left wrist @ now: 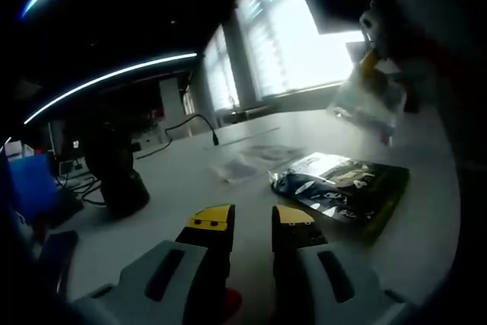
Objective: Clip sheet goods on table flip sheet goods clip sheet goods scan sheet goods put sheet goods back to table
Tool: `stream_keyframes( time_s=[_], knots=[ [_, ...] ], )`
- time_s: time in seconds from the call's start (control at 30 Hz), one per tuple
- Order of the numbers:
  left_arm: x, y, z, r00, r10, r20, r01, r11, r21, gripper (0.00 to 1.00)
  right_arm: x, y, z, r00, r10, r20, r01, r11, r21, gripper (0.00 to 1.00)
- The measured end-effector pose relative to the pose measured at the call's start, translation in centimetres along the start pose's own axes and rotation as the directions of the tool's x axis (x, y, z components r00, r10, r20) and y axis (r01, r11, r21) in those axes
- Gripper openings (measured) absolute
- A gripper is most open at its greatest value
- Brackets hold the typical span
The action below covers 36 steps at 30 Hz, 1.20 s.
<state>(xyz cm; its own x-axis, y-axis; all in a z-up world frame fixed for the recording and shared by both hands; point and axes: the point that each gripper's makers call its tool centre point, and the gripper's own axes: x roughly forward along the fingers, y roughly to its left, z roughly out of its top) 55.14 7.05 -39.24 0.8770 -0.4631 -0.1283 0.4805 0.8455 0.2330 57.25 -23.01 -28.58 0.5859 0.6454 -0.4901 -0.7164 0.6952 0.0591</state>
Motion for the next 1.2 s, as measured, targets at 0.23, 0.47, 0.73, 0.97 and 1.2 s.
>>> stream_keyframes(
  time_s=[0.23, 0.47, 0.73, 0.97, 1.2],
  knots=[
    [0.0, 0.0, 0.0, 1.000, -0.001, 0.001, 0.001, 1.000, -0.001, 0.13, -0.5, 0.5, 1.5, 0.999, 0.013, 0.035, -0.013, 1.000, -0.004, 0.00],
    [0.0, 0.0, 0.1, 1.000, -0.002, 0.003, 0.002, 1.000, -0.001, 0.13, -0.8, 1.0, 3.0, 0.998, 0.008, 0.069, -0.007, 1.000, -0.007, 0.00],
    [-0.1, -0.1, 0.2, 1.000, -0.002, 0.006, 0.002, 1.000, -0.001, 0.13, -0.7, 1.3, 4.0, 0.996, -0.016, 0.086, 0.019, 0.999, -0.026, 0.00],
    [-0.2, -0.1, 0.2, 1.000, 0.001, 0.006, -0.001, 1.000, 0.002, 0.13, -0.8, 1.2, 5.9, 0.989, -0.030, 0.147, 0.033, 0.999, -0.017, 0.00],
    [-0.2, -0.2, 0.2, 1.000, 0.000, 0.006, 0.000, 1.000, 0.002, 0.13, 0.0, 1.4, 8.6, 0.973, -0.039, 0.227, 0.039, 0.999, 0.007, 0.00]
  ],
)
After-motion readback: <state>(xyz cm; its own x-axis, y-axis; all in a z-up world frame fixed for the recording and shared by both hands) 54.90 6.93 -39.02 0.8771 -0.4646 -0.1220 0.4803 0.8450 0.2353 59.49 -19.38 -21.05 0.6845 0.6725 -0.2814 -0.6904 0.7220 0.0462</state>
